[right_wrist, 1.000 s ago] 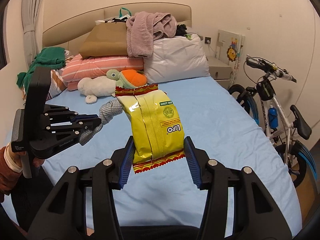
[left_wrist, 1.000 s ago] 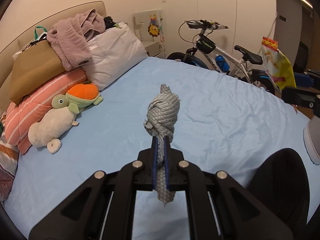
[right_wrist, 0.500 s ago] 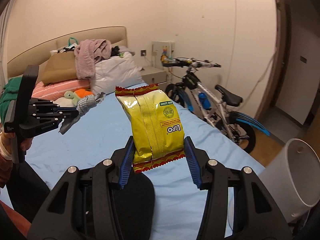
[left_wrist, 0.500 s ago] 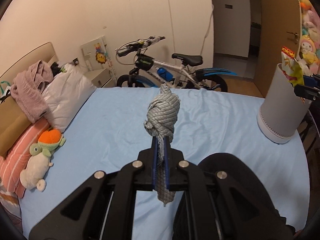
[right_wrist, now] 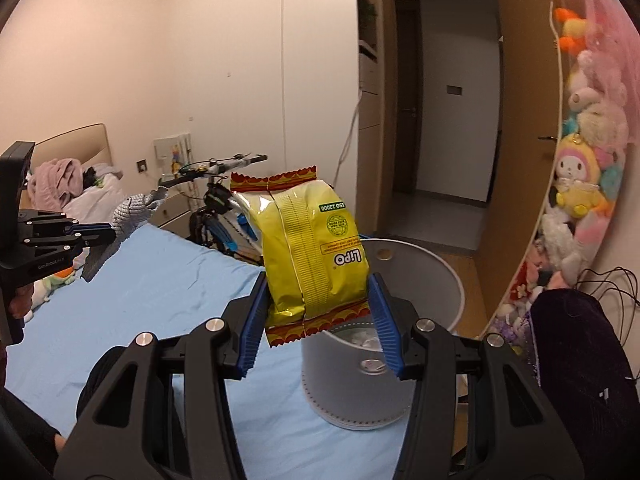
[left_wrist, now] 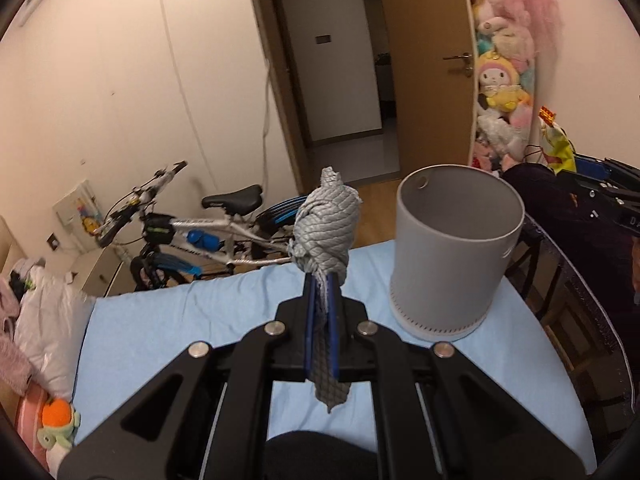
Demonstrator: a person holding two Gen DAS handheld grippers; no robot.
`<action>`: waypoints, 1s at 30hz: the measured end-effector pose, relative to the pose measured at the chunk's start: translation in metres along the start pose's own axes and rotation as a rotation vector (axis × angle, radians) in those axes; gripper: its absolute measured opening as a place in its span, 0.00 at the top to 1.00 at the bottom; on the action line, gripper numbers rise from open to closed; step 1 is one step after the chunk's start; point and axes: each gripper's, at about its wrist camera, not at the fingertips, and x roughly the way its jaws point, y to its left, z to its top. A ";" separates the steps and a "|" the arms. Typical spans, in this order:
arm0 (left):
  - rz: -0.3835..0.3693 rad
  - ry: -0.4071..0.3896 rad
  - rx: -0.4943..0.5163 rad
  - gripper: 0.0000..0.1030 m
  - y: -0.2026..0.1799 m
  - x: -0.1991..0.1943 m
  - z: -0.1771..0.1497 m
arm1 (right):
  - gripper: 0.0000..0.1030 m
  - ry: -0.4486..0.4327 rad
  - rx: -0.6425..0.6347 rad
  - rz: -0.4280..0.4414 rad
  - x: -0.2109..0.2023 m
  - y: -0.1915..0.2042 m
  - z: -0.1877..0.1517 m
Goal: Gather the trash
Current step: 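Carry the grey cloth and yellow snack bag with both grippers to the grey bin, then open both grippers over the grey bin to drop cloth and snack bag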
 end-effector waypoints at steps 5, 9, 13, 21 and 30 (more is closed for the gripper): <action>-0.107 -0.012 0.061 0.94 -0.046 0.042 0.042 | 0.54 -0.002 0.039 -0.062 0.001 -0.041 0.004; -0.160 -0.006 0.091 0.94 -0.074 0.069 0.062 | 0.54 0.005 0.053 -0.073 0.010 -0.064 0.008; -0.189 0.012 0.117 0.94 -0.085 0.090 0.070 | 0.54 0.023 0.056 -0.067 0.023 -0.079 0.012; -0.216 0.049 0.121 0.94 -0.089 0.123 0.076 | 0.54 0.060 0.044 -0.042 0.051 -0.086 0.027; -0.250 0.093 0.088 0.93 -0.085 0.153 0.073 | 0.54 0.097 0.021 -0.025 0.083 -0.079 0.036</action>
